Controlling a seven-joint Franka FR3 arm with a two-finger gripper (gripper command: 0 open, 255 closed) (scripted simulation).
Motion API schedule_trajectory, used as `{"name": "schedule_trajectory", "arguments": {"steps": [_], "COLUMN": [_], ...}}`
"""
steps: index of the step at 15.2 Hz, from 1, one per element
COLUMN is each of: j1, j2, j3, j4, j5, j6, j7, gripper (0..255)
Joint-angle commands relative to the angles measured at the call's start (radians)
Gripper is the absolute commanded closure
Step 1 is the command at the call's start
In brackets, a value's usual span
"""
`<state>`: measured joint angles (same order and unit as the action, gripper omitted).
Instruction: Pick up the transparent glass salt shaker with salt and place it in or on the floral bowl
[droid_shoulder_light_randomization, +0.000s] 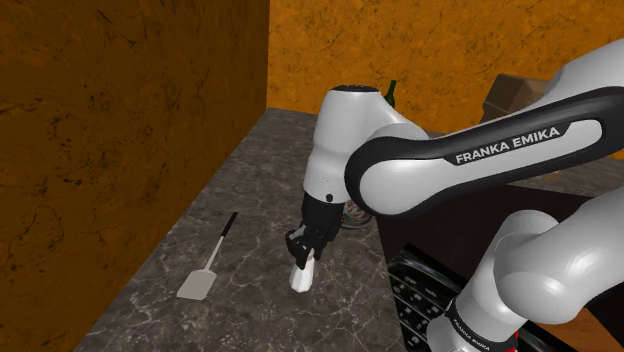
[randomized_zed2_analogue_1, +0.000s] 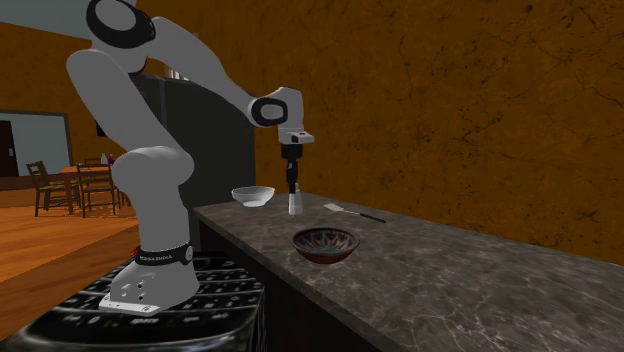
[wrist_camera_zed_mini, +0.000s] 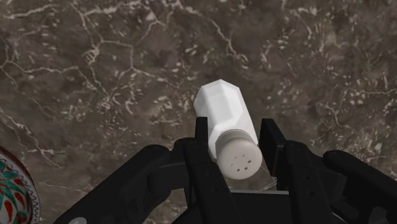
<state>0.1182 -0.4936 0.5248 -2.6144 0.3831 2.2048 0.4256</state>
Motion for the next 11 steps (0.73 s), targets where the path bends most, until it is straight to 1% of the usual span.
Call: {"name": "schedule_trajectory", "arguments": {"steps": [1, 11], "j1": [0.001, -0.002], "j2": [-0.019, -0.077], "j3": [-0.01, -0.048], "j4": [0.015, 0.11], "j5": [-0.003, -0.026], "j6": [-0.035, -0.187], "j7": [0.0, 0.01], "gripper": [255, 255]}}
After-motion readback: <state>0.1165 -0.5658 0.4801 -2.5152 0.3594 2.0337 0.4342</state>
